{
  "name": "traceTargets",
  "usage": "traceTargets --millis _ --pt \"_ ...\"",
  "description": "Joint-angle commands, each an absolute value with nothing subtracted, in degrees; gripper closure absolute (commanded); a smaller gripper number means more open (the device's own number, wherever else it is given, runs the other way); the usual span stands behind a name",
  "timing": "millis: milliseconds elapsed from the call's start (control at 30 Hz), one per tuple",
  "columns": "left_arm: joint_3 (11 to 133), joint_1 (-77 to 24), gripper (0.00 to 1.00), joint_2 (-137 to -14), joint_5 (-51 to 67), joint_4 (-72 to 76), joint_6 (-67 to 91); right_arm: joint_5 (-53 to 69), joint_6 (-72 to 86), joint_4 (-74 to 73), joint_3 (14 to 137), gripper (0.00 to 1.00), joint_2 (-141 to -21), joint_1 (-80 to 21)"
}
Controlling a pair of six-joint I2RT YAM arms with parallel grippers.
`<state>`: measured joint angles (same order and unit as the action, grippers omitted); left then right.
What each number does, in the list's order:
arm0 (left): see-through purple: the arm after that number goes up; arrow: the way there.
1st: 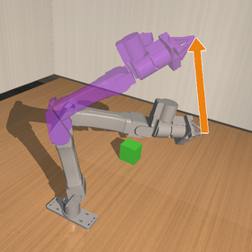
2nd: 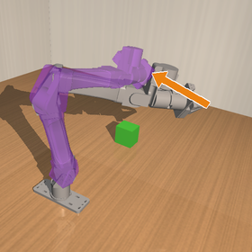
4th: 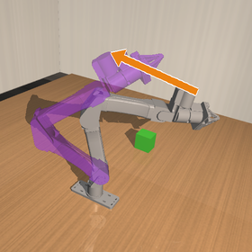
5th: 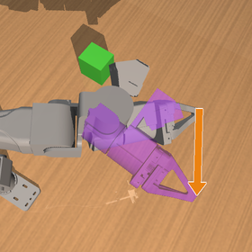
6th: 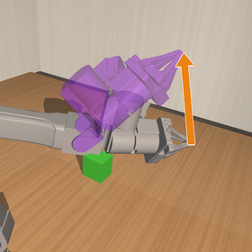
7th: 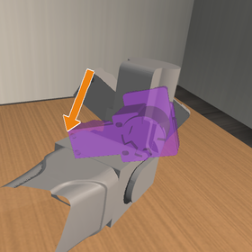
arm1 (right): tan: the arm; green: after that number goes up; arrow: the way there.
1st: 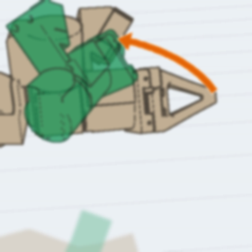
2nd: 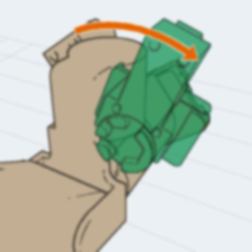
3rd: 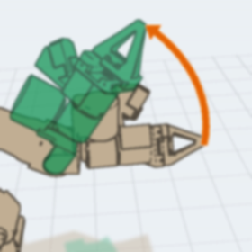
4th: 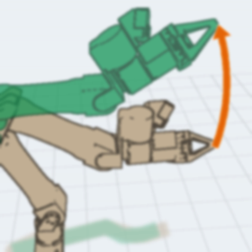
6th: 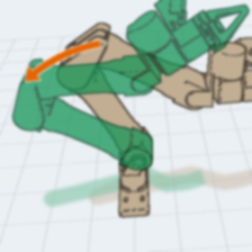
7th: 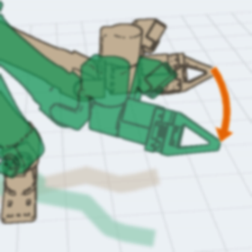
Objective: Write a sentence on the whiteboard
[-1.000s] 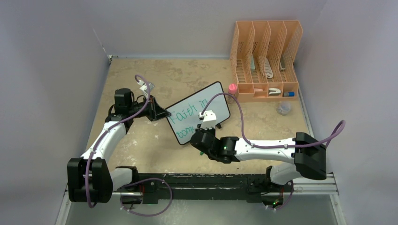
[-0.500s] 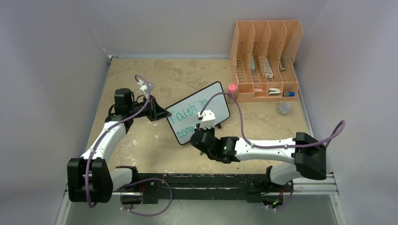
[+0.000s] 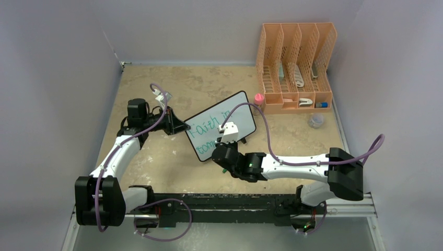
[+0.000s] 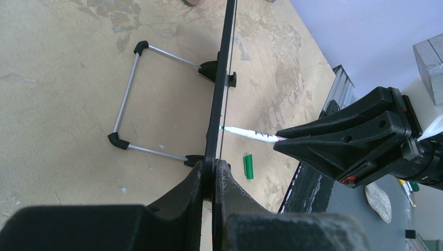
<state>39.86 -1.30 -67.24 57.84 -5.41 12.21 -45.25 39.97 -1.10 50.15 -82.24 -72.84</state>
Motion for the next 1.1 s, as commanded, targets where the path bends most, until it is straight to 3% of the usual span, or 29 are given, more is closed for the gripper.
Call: traceTargets --millis 0,1067 --pt "40.7 -2.1 1.0 -67.4 55.6 -7.8 10.5 -44.4 38.8 4.4 51.6 1.0 -81.8 -72.5" --pt "40.7 -2.1 1.0 -67.2 55.0 -8.0 10.5 -43.1 42.4 -1.2 48.8 1.0 -78.1 -72.5"
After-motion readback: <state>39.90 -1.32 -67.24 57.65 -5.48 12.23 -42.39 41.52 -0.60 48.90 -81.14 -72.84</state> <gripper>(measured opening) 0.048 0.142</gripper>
